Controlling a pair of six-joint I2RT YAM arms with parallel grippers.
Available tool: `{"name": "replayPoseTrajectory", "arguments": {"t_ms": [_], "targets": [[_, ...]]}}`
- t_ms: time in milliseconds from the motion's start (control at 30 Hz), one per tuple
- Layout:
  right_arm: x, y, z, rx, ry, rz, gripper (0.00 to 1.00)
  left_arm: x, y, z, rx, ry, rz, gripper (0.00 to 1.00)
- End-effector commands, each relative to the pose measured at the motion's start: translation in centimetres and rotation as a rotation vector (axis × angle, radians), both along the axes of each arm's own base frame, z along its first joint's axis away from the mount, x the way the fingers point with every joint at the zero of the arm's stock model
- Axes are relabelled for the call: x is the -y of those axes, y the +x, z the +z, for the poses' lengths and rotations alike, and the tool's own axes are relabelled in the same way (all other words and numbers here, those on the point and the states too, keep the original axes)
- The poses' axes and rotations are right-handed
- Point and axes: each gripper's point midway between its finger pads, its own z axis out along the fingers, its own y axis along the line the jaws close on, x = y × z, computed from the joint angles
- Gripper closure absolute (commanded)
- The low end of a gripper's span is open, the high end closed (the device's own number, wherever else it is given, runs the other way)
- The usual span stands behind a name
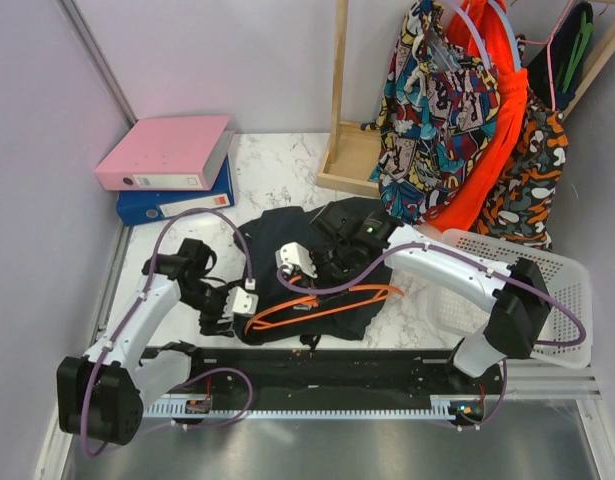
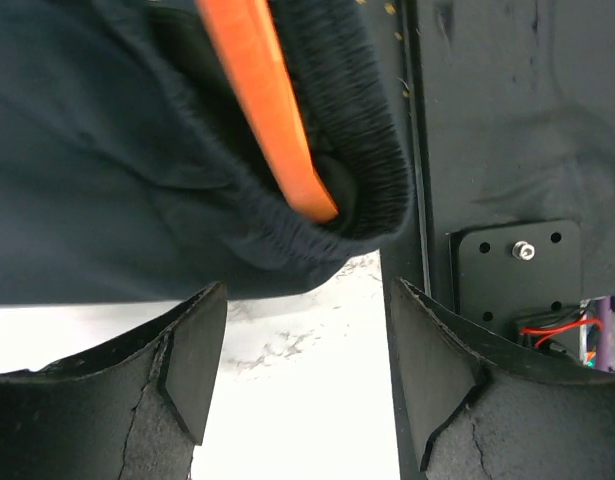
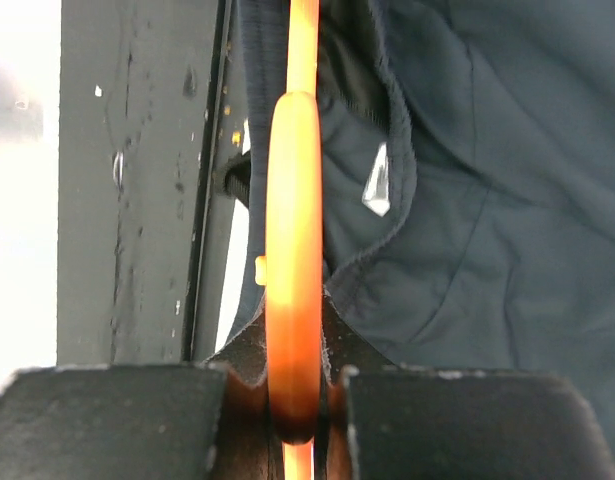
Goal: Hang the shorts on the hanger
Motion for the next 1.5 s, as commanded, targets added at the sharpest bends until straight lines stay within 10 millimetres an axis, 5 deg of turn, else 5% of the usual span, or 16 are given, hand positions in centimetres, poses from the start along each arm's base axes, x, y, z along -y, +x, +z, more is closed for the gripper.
{"name": "replayPoseTrajectory", "arguments": {"t_ms": [0, 400, 633, 833, 1033, 1467], "targets": [[-1.3, 0.1, -0.1, 0.045, 0.035, -0.049, 1.00, -0.3, 0.5, -1.7, 0.045, 0.063, -0.003, 0.28], [-1.2, 0.6, -1.8, 0.141, 0.063, -0.072, 1.00, 0.0, -0.1, -4.3, 0.117, 0.077, -0.083, 0.31], [-0.4, 0.2, -3.2, 0.137, 0.041, -0.070, 1.00, 0.7, 0.7, -5.9, 0.126, 0.093, -0.062, 0.54], [-0.4, -0.2, -3.2, 0.122, 0.047, -0.062, 1.00, 3.0, 1.4, -3.8, 0.135, -0.040, -0.009, 0.69], [-0.3, -0.2, -3.0, 0.123, 0.050, -0.062, 1.00, 4.7, 1.7, -1.1, 0.167, -0.153, 0.011, 0.73], [-1.9, 0.7, -1.5, 0.092, 0.110, -0.194, 1.00, 5.8, 2.1, 0.6, 0.089, -0.207, 0.085, 0.64]]}}
